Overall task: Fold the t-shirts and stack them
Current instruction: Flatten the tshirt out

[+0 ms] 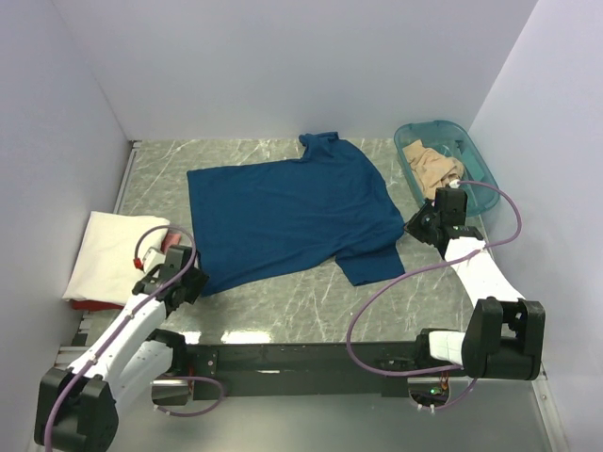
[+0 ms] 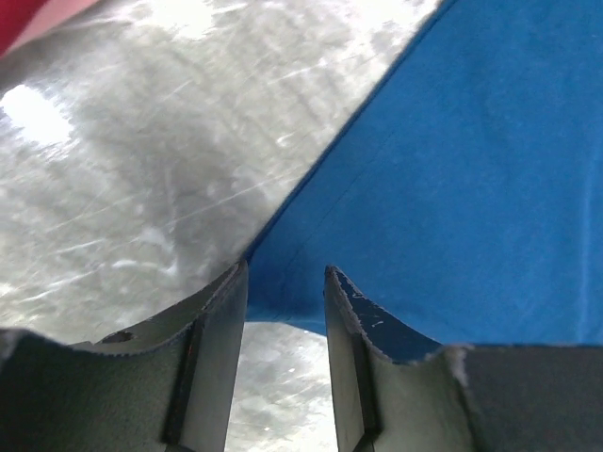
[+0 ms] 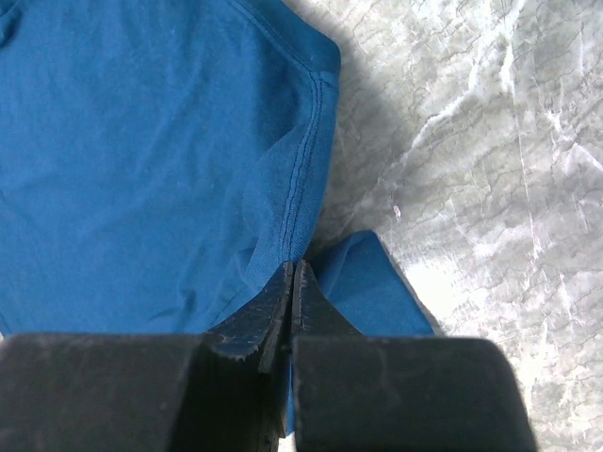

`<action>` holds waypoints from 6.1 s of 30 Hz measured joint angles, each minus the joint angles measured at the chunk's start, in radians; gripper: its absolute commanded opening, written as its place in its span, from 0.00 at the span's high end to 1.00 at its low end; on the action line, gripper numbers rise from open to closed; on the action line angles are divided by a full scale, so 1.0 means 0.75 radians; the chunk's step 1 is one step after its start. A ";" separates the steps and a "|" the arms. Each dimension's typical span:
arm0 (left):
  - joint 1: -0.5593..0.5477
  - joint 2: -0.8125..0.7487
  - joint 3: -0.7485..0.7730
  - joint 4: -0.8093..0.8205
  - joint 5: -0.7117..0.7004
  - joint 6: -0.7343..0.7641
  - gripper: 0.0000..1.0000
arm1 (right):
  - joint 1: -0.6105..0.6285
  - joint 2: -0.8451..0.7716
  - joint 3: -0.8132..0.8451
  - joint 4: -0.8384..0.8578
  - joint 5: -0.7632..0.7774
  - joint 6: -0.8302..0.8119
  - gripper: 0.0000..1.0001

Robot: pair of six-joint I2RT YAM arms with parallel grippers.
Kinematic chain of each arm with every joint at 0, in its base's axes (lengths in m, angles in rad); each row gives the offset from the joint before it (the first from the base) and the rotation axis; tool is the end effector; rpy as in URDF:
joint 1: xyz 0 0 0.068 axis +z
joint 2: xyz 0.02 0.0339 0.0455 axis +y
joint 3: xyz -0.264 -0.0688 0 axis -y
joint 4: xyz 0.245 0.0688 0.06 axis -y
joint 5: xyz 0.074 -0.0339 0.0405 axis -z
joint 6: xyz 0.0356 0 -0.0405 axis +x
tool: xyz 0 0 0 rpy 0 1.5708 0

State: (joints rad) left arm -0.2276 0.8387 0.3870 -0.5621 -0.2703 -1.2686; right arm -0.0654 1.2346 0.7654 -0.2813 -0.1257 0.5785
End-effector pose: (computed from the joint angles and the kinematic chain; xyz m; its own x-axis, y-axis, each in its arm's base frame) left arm 0.1458 -0.0240 0.1650 -0.3224 -0.8697 -0.3737 -0.7657 0.4717 -0.4372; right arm 0.2582 -0.0124 0.2309 -0.5844 0.5819 -0.5656 0.3498 0.8095 0.4715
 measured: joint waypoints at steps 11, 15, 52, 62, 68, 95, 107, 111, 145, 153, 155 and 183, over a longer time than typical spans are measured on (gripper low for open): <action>-0.050 -0.037 0.001 -0.134 -0.080 -0.086 0.57 | 0.000 -0.006 -0.001 0.004 -0.020 0.000 1.00; -0.070 -0.036 0.001 -0.135 -0.079 -0.111 0.57 | 0.000 -0.007 -0.003 0.008 -0.025 0.000 1.00; -0.049 -0.072 0.420 -0.207 -0.281 -0.004 0.99 | 0.000 -0.196 0.133 -0.122 -0.055 0.016 1.00; 0.002 -0.165 1.008 -0.291 -0.431 0.204 0.99 | -0.002 -0.478 0.590 -0.320 -0.009 0.035 1.00; 0.003 -0.192 1.259 -0.292 -0.455 0.287 0.99 | -0.004 -0.620 0.863 -0.434 0.017 0.050 1.00; 0.369 1.082 2.136 0.359 -0.026 0.443 0.99 | -0.006 0.433 1.636 0.020 -0.056 0.191 1.00; 0.486 0.854 1.725 0.531 0.184 0.420 0.99 | -0.010 0.305 1.258 0.256 -0.147 0.280 1.00; 0.493 0.703 1.261 0.574 0.197 0.364 0.99 | -0.017 0.234 0.877 0.256 -0.165 0.285 1.00; 0.452 0.596 0.294 0.570 0.153 0.173 0.99 | 0.285 0.140 -0.097 0.120 0.134 0.195 0.53; 0.452 0.560 0.270 0.565 0.151 0.175 0.99 | 0.284 0.173 -0.189 0.184 0.189 0.220 0.54; 0.452 0.557 0.264 0.566 0.151 0.175 0.99 | 0.284 0.189 -0.189 0.214 0.189 0.221 0.54; 0.432 0.410 0.127 0.514 0.037 0.234 0.99 | 0.284 -0.481 -0.395 -0.015 0.184 0.270 1.00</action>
State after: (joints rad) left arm 0.0963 1.1461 0.4824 -0.1768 -0.2424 -1.0931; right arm 0.1478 0.8738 0.4694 -0.2924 0.0120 0.7807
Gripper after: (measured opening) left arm 0.023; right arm 0.018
